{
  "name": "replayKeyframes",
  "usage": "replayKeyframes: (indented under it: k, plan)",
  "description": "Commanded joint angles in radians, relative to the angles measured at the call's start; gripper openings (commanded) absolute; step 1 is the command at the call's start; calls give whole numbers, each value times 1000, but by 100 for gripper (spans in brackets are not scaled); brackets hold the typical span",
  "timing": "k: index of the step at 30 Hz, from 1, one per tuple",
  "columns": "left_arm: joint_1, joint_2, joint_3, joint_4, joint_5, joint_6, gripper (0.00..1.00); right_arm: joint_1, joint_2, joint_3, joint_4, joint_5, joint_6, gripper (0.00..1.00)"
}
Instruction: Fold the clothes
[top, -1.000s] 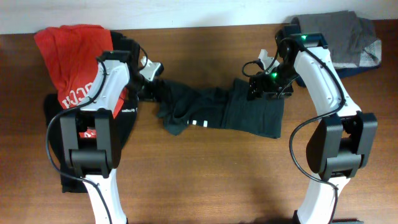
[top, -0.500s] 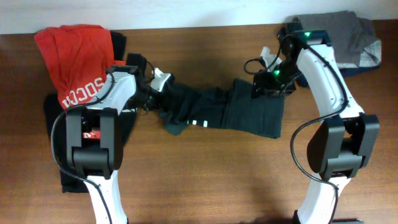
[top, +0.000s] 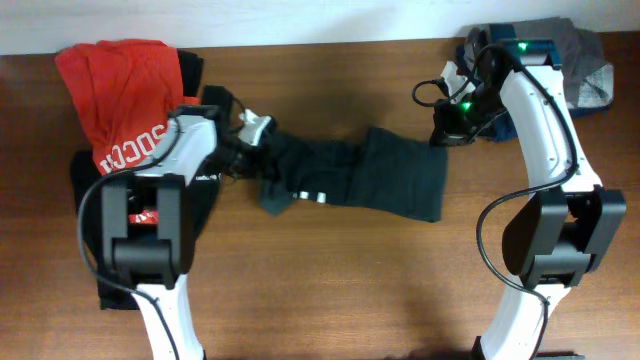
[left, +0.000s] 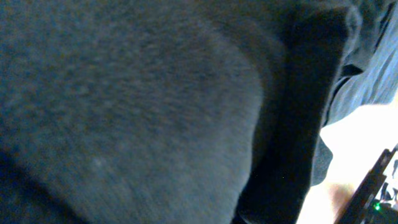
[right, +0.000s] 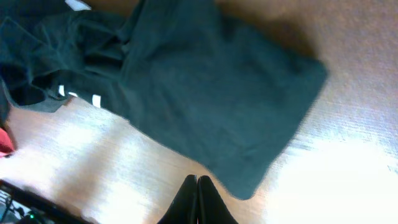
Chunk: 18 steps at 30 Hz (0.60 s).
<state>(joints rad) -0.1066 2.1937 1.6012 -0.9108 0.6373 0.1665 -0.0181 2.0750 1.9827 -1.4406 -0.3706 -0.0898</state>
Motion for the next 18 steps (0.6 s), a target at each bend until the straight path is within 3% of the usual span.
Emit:
replayKeyframes:
  k: [1,9,18]
  plan:
    - [49,-134,29,-25,-69,-20,1,7,-10,-46,50,-93,-6,4]
    - [48,-208,29,-43,-172,-19,1,46,-9,-272,259,-252,7,4]
    - [37,-215,91,-77,-177,-19,1,83,-8,-599,650,-246,216,4]
